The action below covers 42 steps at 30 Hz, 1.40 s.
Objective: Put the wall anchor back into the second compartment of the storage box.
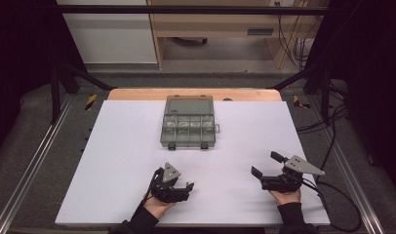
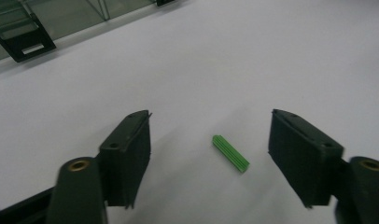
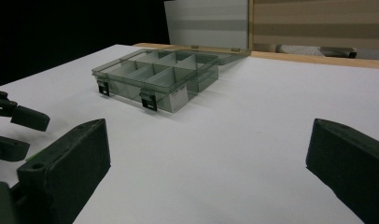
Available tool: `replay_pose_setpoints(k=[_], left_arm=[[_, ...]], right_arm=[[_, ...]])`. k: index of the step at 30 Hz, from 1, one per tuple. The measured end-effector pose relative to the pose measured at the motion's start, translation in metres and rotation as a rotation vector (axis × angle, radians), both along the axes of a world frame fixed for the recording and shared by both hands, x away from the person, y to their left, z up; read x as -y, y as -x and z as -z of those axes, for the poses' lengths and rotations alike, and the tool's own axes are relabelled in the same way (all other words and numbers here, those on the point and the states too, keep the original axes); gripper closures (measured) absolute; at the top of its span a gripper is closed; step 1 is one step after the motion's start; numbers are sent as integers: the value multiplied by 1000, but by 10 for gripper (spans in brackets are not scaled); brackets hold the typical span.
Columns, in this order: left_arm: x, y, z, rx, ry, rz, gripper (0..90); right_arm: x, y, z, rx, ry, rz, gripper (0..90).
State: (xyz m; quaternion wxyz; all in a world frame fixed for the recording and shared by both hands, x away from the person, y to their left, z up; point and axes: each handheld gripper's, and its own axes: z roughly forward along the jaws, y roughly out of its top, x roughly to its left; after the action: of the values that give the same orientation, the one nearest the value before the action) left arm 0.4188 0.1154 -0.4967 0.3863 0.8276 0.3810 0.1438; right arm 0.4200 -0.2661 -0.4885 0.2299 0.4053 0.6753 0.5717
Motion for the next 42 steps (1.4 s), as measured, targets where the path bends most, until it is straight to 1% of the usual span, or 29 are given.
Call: replay_pose_setpoints(k=[4,6,9,14,19,24,29,39,42], left_arm=[[2,2,0,-6,0,0,459],[3,3,0,-14,-8,0,513],[5,4,1,-24,-14,1,576],[8,5,2,-30,-25,-3,647],[11,6,3,-23,-42,-8,696],[12,6,4,-20,-45,-13,721],[15,9,3,-19,-54,-13,766],[14,7,3,-38,-48,-27,829],[14,7,3,-41,-46,-27,831]], right_arm=[[0,0,0,0,0,0,2],[0,0,0,0,0,0,2],[0,0,0,0,-1,0,2],[0,0,0,-2,-1,0,2],[0,0,0,-1,-1,-1,2],[0,0,0,-3,0,-1,2],[0,0,0,-2,2,-1,2],[0,0,0,-6,-1,-2,2],[0,0,0,-5,-2,-1,2]])
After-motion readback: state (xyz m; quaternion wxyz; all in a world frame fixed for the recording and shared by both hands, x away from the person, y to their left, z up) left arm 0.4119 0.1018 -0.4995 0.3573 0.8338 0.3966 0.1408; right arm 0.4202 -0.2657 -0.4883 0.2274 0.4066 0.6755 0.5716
